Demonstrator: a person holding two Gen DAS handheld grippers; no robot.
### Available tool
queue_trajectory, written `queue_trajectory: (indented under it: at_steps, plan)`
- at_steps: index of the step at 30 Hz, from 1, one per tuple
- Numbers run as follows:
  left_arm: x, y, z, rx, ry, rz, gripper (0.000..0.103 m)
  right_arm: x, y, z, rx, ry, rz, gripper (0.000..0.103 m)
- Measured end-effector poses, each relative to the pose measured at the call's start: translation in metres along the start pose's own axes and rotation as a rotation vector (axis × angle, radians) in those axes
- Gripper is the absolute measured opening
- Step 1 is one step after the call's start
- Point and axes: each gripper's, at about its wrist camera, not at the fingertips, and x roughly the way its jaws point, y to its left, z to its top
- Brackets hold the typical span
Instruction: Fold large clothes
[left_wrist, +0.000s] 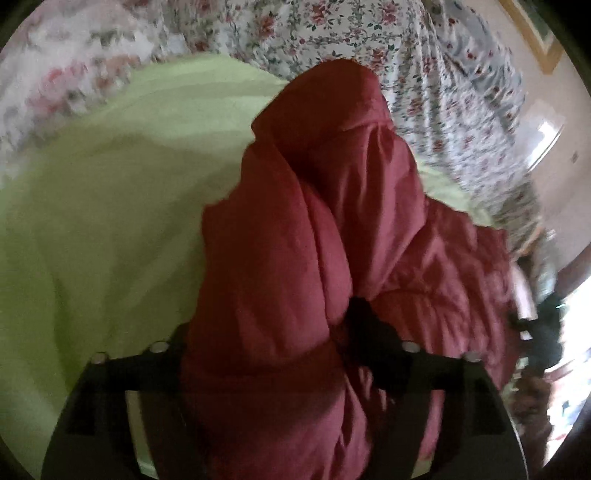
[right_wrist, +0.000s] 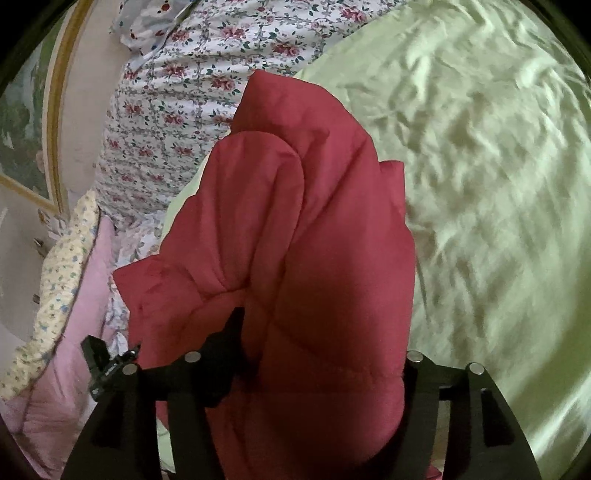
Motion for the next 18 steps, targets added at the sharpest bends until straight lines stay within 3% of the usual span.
queue_trajectory:
  at_steps: [5,14,18]
  plan:
    - [-0.009,-0.012,0.000,0.073,-0.040,0.099,0.082,-0.006,0.008,0.001,-0.063,-0.026,-0.109,0.083]
    - [-0.019,-0.016,0.002,0.089,-0.106,0.199,0.084,-0.021,0.029,0.011,-0.164,-0.139,-0.304,0.094]
    - [-0.020,-0.016,0.008,0.082,-0.112,0.189,0.084,-0.020,0.035,0.016,-0.174,-0.156,-0.322,0.095]
